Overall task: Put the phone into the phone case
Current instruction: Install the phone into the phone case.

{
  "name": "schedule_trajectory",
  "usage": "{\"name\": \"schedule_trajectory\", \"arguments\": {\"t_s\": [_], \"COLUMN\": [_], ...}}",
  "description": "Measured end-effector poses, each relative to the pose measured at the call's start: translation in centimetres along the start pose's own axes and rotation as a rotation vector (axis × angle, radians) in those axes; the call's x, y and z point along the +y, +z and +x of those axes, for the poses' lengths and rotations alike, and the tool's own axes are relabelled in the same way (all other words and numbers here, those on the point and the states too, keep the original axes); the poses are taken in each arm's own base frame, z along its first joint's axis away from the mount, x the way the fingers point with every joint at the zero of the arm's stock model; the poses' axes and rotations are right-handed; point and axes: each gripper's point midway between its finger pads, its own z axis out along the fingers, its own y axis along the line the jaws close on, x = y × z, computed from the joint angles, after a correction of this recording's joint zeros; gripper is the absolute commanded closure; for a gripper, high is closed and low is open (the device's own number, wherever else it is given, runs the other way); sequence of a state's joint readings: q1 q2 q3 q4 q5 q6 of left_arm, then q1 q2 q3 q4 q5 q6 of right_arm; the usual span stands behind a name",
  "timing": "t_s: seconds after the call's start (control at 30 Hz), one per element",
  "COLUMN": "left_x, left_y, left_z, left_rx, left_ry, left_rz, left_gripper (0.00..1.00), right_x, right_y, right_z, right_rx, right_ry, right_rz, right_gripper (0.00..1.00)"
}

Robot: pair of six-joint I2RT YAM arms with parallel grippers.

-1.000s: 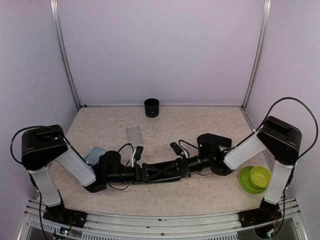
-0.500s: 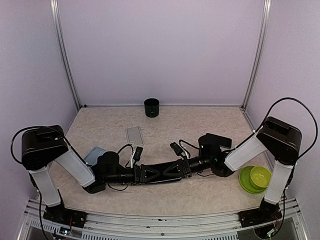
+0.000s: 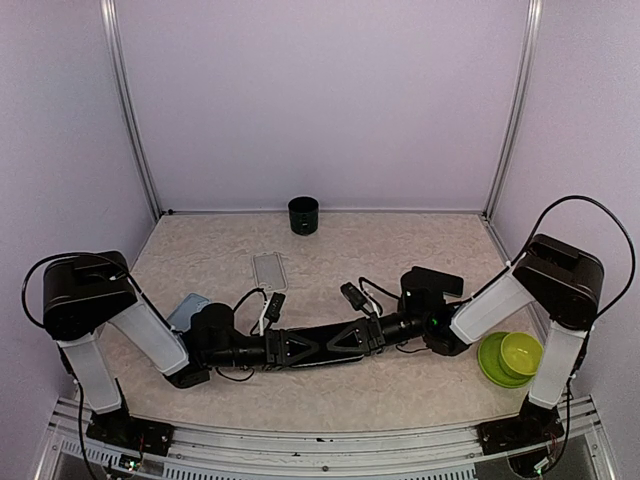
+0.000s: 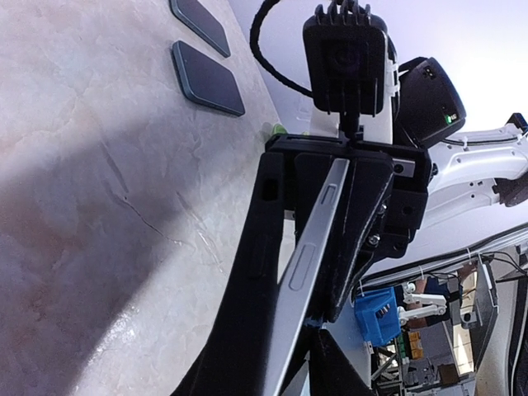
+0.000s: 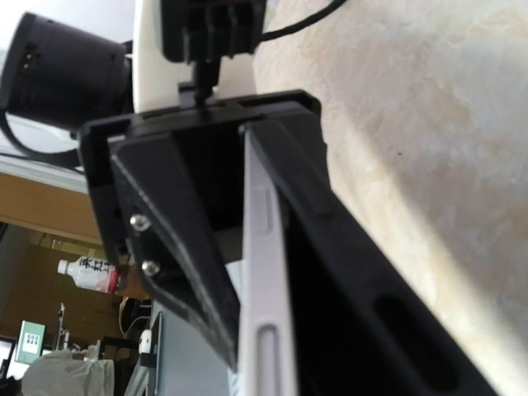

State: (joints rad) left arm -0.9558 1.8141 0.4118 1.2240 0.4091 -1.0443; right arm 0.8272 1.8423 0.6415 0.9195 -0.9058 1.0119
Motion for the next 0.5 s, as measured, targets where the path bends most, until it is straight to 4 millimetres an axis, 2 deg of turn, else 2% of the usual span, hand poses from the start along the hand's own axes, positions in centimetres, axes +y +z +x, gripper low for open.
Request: {"name": "schedule_trajectory", "arguments": {"t_s": [0.5], "left_x": [-1.4], "left_y": [-0.1], "left_z": [0.2], "left_rx": [0.007], "left_ry": [0.019], "left_rz": [0.058], "left_gripper": [0.80], "right_x": [0.4], "right_y": [-0.1], "right_z": [0.2], "right_rx": [0.007], "right_ry": [-0.017], "right_rz": [-0.017], "right_gripper": [0.82]}}
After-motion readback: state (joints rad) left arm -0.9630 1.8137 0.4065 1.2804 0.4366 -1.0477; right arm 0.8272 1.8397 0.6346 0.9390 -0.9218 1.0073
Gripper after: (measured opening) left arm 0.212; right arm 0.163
